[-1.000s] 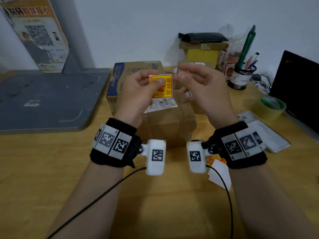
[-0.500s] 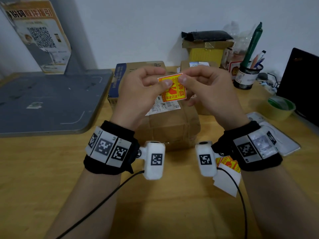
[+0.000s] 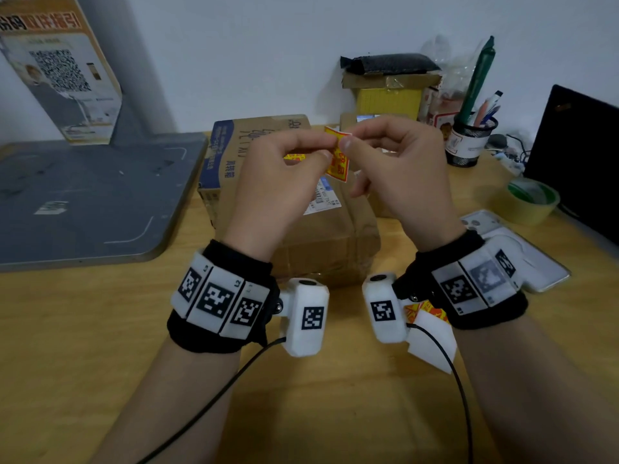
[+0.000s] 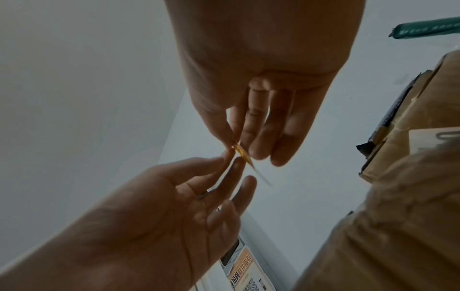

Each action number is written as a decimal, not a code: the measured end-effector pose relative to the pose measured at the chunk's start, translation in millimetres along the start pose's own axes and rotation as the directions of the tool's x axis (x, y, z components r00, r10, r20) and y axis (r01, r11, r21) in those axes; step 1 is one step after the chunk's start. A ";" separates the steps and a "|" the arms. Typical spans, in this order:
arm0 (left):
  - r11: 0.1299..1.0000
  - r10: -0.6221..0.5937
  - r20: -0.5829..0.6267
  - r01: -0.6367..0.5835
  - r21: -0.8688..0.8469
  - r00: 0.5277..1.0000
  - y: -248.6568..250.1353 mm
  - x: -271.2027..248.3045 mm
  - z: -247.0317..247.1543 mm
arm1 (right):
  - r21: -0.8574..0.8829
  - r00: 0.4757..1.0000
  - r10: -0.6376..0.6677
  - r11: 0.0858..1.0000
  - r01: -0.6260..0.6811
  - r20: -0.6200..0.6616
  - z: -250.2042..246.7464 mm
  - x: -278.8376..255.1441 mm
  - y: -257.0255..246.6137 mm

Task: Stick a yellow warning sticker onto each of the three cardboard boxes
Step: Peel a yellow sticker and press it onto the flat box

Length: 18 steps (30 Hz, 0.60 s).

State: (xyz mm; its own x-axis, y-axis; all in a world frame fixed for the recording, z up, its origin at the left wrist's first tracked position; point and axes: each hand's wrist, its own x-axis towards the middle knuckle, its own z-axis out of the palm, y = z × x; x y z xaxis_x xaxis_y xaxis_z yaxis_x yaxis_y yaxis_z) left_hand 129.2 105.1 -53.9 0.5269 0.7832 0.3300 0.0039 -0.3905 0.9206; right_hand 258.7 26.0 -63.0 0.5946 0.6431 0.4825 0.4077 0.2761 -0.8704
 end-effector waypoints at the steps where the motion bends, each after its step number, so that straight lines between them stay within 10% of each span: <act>1: 1.000 -0.002 -0.006 0.002 -0.005 1.000 1.1 -0.8 0.7 | 0.005 1.000 -0.006 1.000 0.006 0.001 0.4 -0.5 -1.3; 18: 0.988 0.022 -0.070 -0.032 -0.153 0.997 5.6 -4.1 -0.7 | 0.066 0.994 -0.054 0.997 0.048 0.092 -4.5 -4.7 -15.7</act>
State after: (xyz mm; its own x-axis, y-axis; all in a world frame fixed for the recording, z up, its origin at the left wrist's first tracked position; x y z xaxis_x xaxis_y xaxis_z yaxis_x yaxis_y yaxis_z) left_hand 126.4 100.1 -49.9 0.4663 0.8063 0.3639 -0.1437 -0.3368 0.9305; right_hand 252.5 15.4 -51.1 0.5055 0.6899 0.5182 0.3891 0.3538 -0.8505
